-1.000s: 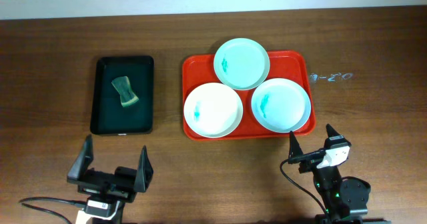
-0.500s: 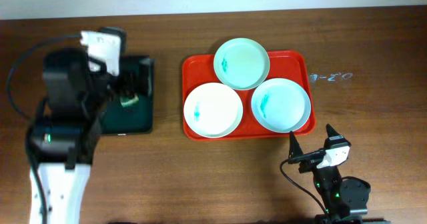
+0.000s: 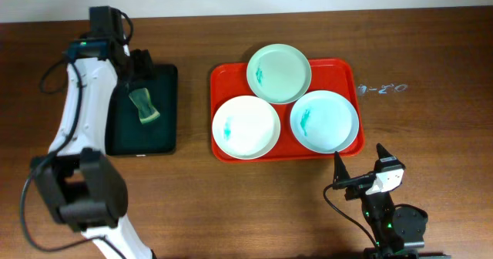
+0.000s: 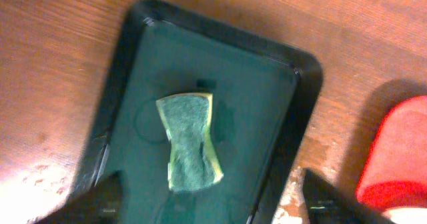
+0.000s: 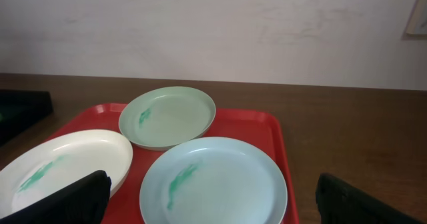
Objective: Clean dirty plates on tray and stack at the side
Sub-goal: 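Grasp the sponge with the left gripper and lift it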
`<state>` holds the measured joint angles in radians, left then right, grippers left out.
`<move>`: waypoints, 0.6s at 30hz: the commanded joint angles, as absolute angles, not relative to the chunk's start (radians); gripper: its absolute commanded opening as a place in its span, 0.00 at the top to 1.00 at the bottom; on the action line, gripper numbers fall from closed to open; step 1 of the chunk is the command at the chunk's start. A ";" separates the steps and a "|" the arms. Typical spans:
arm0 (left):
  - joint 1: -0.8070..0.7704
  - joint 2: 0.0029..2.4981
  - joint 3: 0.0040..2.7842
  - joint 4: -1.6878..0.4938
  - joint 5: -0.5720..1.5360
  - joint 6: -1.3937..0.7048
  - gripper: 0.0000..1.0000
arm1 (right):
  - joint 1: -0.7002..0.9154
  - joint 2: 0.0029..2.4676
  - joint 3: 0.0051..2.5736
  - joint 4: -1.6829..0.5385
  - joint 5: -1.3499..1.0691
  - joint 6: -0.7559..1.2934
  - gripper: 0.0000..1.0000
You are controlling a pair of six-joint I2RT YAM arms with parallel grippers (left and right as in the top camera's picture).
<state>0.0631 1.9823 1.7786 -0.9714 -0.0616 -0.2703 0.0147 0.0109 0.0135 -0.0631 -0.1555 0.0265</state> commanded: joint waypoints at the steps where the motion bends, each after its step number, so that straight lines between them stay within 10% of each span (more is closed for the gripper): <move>1: 0.070 2.099 1.795 -0.943 -0.036 -0.280 0.29 | 0.019 0.004 0.006 -0.065 -0.150 0.034 0.02; 18: 0.119 2.220 1.749 -0.858 -0.069 -0.322 0.33 | 0.020 0.004 0.006 -0.065 -0.149 0.034 0.02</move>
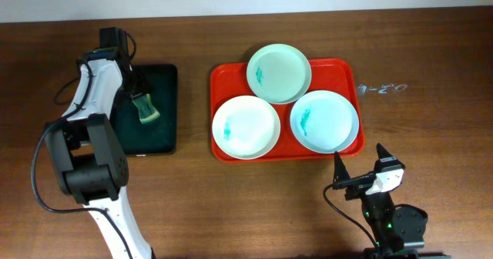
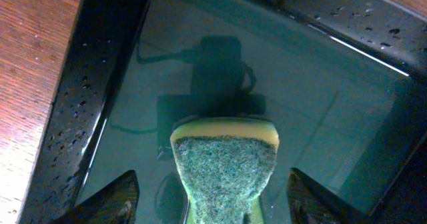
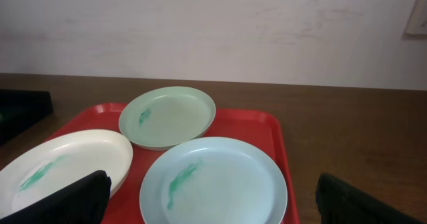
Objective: Clean dirty plates on tray and stack at the side
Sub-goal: 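Grasp the sponge with the left gripper and lift it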
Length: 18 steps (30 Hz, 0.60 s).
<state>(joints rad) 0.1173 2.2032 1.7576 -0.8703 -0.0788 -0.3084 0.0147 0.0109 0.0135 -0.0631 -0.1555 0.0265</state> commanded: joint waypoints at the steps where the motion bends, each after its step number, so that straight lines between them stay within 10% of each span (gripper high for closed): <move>1: 0.119 2.228 1.749 -0.857 -0.057 -0.322 0.33 | 0.019 0.004 0.006 -0.065 -0.149 0.034 0.02; 6: 0.119 2.292 1.750 -0.848 0.020 -0.321 0.41 | 0.019 0.004 0.006 -0.065 -0.149 0.034 0.02; 10: 0.119 2.290 1.753 -0.846 0.019 -0.321 0.97 | 0.019 0.004 0.006 -0.065 -0.149 0.034 0.01; 12: 0.119 2.290 1.756 -0.846 0.004 -0.321 1.00 | 0.020 0.004 0.006 -0.065 -0.149 0.034 0.02; 13: 0.119 2.290 1.756 -0.850 0.004 -0.321 0.96 | 0.019 0.004 0.006 -0.065 -0.149 0.034 0.02; 15: 0.119 2.290 1.756 -0.884 0.005 -0.321 0.01 | 0.020 0.004 0.006 -0.065 -0.149 0.034 0.02; 18: 0.119 2.288 1.757 -1.013 0.005 -0.321 0.01 | 0.020 0.004 0.006 -0.065 -0.150 0.034 0.02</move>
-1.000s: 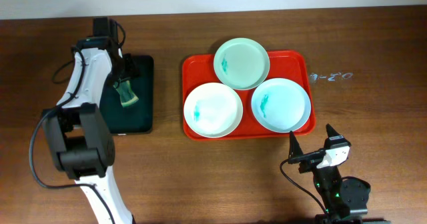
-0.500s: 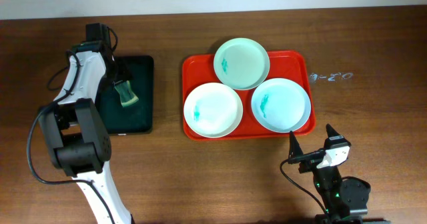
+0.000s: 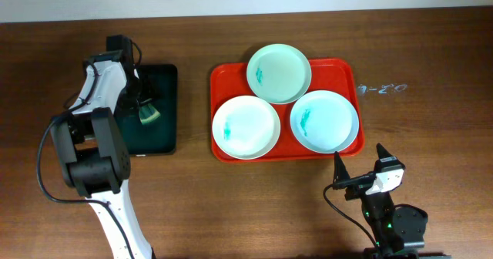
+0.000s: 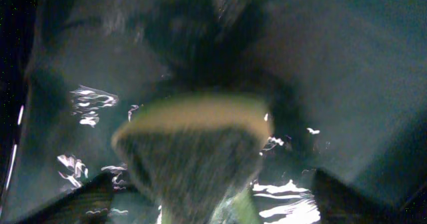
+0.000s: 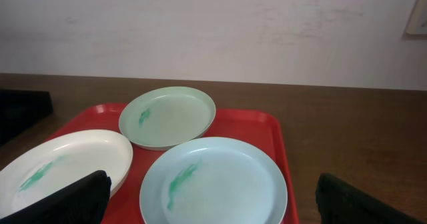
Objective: Clean dirty plates on tray and stack at the side
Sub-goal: 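Grasp the sponge with the left gripper and lift it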
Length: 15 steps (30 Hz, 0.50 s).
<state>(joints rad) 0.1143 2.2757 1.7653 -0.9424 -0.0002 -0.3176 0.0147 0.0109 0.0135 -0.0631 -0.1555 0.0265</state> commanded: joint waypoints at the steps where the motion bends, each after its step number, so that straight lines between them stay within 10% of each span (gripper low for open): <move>1: 0.119 2.287 1.759 -1.042 0.005 -0.321 0.01 | 0.019 0.004 0.006 -0.065 -0.150 0.034 0.02; 3: 0.119 2.287 1.759 -1.083 0.005 -0.321 0.00 | 0.019 0.004 0.006 -0.065 -0.149 0.034 0.02; 5: 0.119 2.287 1.759 -1.089 0.005 -0.321 0.33 | 0.019 0.004 0.006 -0.065 -0.149 0.034 0.02; 7: 0.119 2.287 1.759 -1.083 0.004 -0.321 0.89 | 0.019 0.004 0.006 -0.065 -0.149 0.034 0.02; 10: 0.119 2.287 1.759 -1.050 0.000 -0.321 1.00 | 0.019 0.004 0.006 -0.065 -0.149 0.034 0.02; 12: 0.119 2.287 1.759 -1.024 -0.027 -0.321 0.53 | 0.019 0.004 0.006 -0.065 -0.149 0.034 0.02; 13: 0.119 2.287 1.759 -0.995 -0.062 -0.321 0.00 | 0.020 0.004 0.006 -0.065 -0.149 0.034 0.02; 15: 0.119 2.287 1.759 -0.947 -0.157 -0.320 0.01 | 0.019 0.004 0.006 -0.065 -0.149 0.034 0.01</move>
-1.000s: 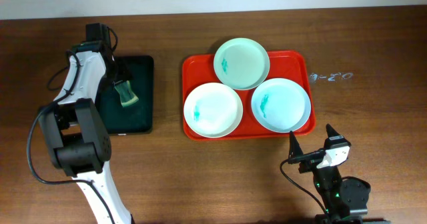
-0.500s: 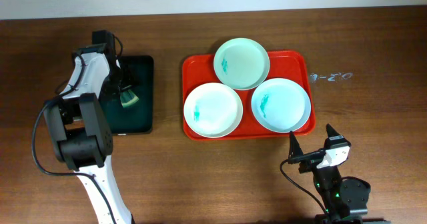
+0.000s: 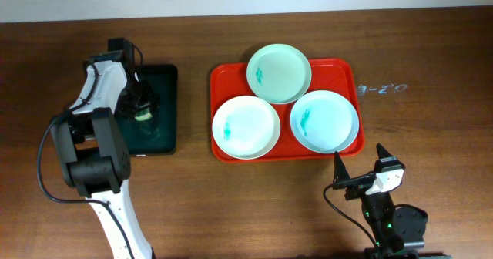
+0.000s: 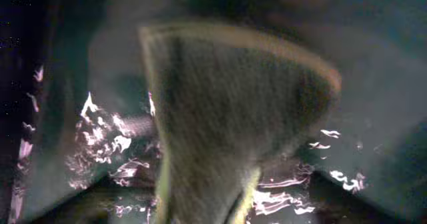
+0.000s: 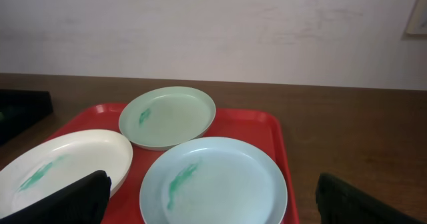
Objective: Clean dirty plates on tray and stack at the side
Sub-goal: 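Grasp the sponge with the left gripper and lift it, then carry the sponge with the left gripper to the front-left plate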
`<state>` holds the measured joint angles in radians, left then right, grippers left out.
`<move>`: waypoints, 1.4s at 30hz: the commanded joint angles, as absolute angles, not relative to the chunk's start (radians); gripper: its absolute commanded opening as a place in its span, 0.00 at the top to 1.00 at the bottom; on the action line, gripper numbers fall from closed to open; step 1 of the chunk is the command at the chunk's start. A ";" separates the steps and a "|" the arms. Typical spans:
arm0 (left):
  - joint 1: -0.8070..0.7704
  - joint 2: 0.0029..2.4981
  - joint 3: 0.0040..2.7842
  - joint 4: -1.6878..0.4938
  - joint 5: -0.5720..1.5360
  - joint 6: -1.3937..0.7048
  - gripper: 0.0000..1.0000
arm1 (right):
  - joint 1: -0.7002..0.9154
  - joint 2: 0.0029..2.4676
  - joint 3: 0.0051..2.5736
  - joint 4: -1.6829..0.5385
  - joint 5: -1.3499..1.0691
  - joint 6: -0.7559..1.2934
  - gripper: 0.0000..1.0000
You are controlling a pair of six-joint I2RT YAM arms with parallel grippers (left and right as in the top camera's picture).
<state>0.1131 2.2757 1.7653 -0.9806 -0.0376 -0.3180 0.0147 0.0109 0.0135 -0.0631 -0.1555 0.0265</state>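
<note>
Three plates, each with a green smear, lie on the red tray [image 3: 339,66]: a green plate [image 3: 280,73] at the back, a white plate [image 3: 246,127] front left and a blue plate [image 3: 324,120] front right. The sponge [image 3: 143,114] lies in the black tray [image 3: 162,136]. My left gripper [image 3: 141,105] is down over it. In the left wrist view the blurred sponge [image 4: 233,117] fills the frame, with the fingers apart at its sides. My right gripper [image 3: 360,178] rests open near the front edge, facing the blue plate [image 5: 213,181].
The black tray holds wet, shiny water around the sponge. Bare wooden table [image 3: 431,136] lies right of the red tray, with a faint white mark [image 3: 381,89] on it. A pale wall [image 5: 213,31] stands behind the table.
My left gripper has come lower and closer onto the sponge, which now fills its view. The right arm, the red tray and the plates have not moved.
My left gripper was high over the black tray with the whole sponge in view. Then it was lower, just above the sponge, then down in the wet tray with the sponge between its open fingers. Now it is closer still. The right arm stayed still throughout.
</note>
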 commanded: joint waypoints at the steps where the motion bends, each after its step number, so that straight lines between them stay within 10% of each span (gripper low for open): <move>1: 0.119 2.287 1.759 -0.928 -0.182 -0.319 0.01 | 0.019 0.004 0.006 -0.065 -0.149 0.034 0.02; 3: 0.119 2.287 1.759 -0.917 -0.181 -0.290 0.06 | 0.019 0.004 0.006 -0.065 -0.149 0.034 0.02; 9: 0.119 2.280 1.805 -1.002 -0.180 -0.291 1.00 | 0.020 0.004 0.006 -0.065 -0.149 0.034 0.02; 17: 0.119 2.139 2.189 -1.275 0.083 -0.290 1.00 | 0.019 0.004 0.006 -0.065 -0.149 0.034 0.02; 26: 0.118 2.163 1.822 -1.111 0.047 -0.290 1.00 | 0.020 0.004 0.006 -0.065 -0.149 0.034 0.01; 31: 0.120 2.033 2.085 -1.328 0.058 -0.268 1.00 | 0.019 0.004 0.006 -0.065 -0.149 0.034 0.02; 42: -0.449 1.921 1.679 -1.068 0.151 -0.413 1.00 | 0.019 0.004 0.006 -0.065 -0.149 0.034 0.02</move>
<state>-0.3237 1.9152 1.8397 -1.1717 0.1471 -0.3374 0.0147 0.0105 0.0132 -0.0628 -0.1555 0.0265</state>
